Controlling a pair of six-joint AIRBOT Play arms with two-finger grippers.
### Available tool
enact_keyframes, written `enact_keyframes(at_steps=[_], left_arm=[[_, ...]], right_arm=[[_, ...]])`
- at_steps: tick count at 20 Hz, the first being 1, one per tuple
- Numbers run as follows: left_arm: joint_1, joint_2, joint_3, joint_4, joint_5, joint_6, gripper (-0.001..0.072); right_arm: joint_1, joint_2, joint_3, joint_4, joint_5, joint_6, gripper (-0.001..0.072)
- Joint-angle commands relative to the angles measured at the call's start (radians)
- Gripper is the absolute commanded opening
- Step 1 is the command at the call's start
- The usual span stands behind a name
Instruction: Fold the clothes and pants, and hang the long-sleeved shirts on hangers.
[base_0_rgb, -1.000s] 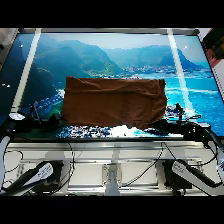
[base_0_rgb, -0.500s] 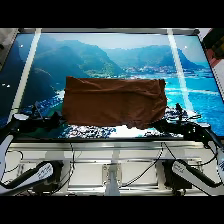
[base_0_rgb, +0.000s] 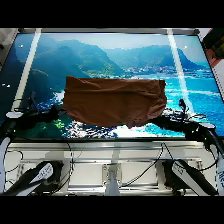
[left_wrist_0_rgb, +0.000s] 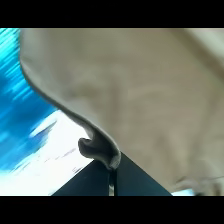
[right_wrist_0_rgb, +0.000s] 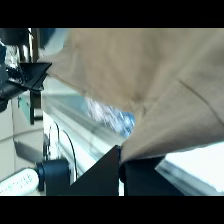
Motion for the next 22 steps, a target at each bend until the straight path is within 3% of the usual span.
enact_keyframes(at_steps=[1, 4, 10, 14, 17, 22], left_arm=[[0.000, 0.114, 0.022, -0.226, 0.039, 0.075, 0.0019], [-0.010, 0.167, 0.029, -0.418, 0.132, 0.235, 0.0018], [-0.205, 0.085, 0.072, -0.428, 0.492, 0.235, 0.0017], [-0.362, -0.095, 0.203, -0.427, 0.716, 0.235, 0.0017], [-0.385, -0.241, 0.323, -0.427, 0.734, 0.234, 0.0017], [-0.384, -0.418, 0.458, -0.427, 0.735, 0.234, 0.0017]], right_arm=[[0.000, 0.089, 0.063, 0.084, -0.053, 0.102, 0.0016], [0.001, 0.099, 0.191, 0.118, -0.124, 0.193, 0.0016], [0.014, 0.095, 0.341, 0.116, -0.518, 0.315, 0.0016], [0.182, 0.042, 0.343, 0.116, -0.814, 0.324, 0.0015], [0.286, -0.058, 0.364, 0.118, -1.042, 0.327, 0.0016], [0.314, -0.314, 0.538, 0.116, -1.057, 0.328, 0.0016]])
